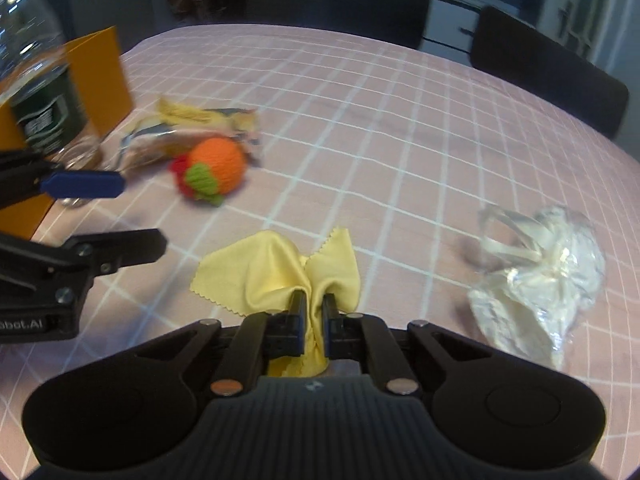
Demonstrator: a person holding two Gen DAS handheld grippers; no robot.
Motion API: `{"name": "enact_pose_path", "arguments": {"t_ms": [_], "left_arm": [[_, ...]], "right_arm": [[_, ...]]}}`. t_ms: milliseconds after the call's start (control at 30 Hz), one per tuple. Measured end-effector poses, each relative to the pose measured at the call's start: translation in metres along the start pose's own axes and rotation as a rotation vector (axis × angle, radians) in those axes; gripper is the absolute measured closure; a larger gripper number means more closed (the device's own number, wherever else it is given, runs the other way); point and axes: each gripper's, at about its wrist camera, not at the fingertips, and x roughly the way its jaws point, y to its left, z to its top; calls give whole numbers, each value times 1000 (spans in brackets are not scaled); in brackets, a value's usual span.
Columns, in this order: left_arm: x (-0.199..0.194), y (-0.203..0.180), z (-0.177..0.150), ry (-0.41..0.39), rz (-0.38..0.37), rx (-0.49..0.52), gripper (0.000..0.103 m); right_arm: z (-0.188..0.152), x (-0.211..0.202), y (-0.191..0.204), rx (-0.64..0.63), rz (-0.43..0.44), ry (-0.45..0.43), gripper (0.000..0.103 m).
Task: Organize soft objects
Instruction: 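Grasp the crocheted orange fruit with the left tool while the right tool holds the yellow cloth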
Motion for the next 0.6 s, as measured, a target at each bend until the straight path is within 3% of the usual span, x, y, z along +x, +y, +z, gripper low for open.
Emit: {"name": "enact_pose_path", "arguments": {"t_ms": [400,600], "left_arm": [[45,-1,14,-12,75,42,24],[59,-1,19,1,94,49,30]], "right_arm": [[0,4,0,-33,-9,-18,97],[-2,2,-2,-43,-4,-22,96]]}}
